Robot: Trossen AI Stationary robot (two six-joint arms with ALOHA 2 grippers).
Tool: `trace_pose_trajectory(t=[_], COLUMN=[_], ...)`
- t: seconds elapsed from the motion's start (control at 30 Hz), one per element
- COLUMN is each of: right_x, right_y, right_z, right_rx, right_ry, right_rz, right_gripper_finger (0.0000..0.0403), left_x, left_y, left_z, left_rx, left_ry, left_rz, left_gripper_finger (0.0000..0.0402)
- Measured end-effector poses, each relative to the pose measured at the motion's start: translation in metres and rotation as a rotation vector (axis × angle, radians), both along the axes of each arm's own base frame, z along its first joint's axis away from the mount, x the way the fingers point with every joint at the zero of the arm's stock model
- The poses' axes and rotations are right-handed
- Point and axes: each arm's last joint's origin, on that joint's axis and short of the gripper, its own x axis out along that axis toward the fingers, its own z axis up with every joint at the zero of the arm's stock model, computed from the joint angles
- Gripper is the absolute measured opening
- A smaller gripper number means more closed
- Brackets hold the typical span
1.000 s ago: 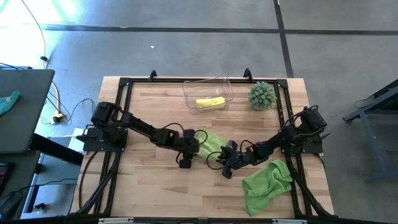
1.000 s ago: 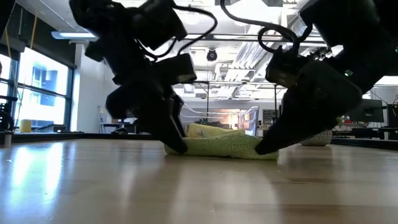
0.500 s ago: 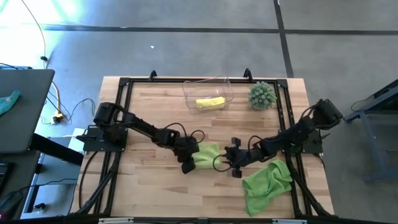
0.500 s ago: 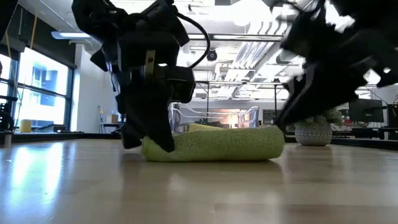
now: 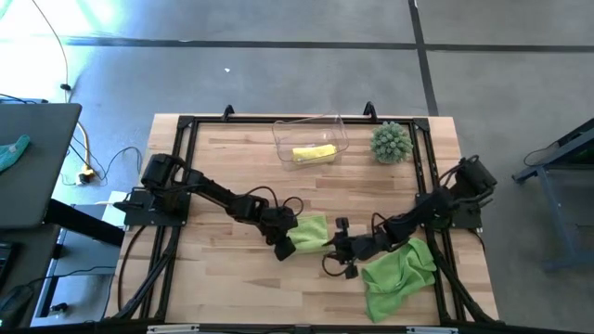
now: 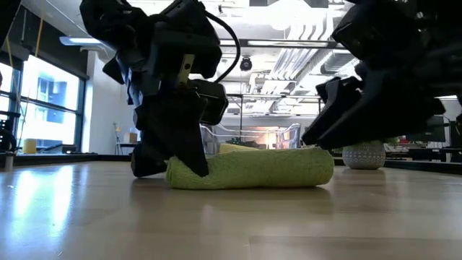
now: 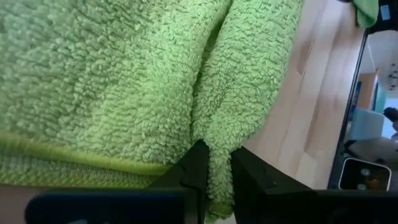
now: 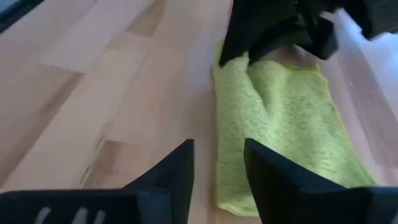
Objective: Roll microfiber towels into tight, uniform cylinder then place into a basket
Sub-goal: Roll the light green microfiber towel
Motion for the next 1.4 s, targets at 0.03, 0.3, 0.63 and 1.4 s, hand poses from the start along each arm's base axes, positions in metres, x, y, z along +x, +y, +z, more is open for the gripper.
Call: trace_pose_trajectory(t=[0.03, 0.3, 0.63, 1.4], right_x=[0.0, 0.006, 0.006, 0.007], right_y=[-0.001, -0.013, -0.011, -0.016], right_z=[0.0, -0.005, -0.012, -0.037], right_rx=[-0.007, 0.005, 0.021, 0.299], right_ry=[0.001, 0.048, 0.079, 0.209], right_rz=[0.002, 0.021, 0.052, -0.216], right_gripper_finger=[0.0145, 0.0189, 0.015, 0.0011], left_x=[0.0, 0.002, 0.003, -0.014], left_y=[0.0, 0.0, -0.001, -0.001], left_z=[0.0, 0.001, 0.001, 0.028], left_rx=[-0.001, -0.014, -0.01, 0.189], left_ry=[0.001, -0.027, -0.027, -0.104], left_rz=[0.004, 0.029, 0.029, -0.324], left_gripper_finger=[0.0042, 0.0044, 0.0044, 0.0111])
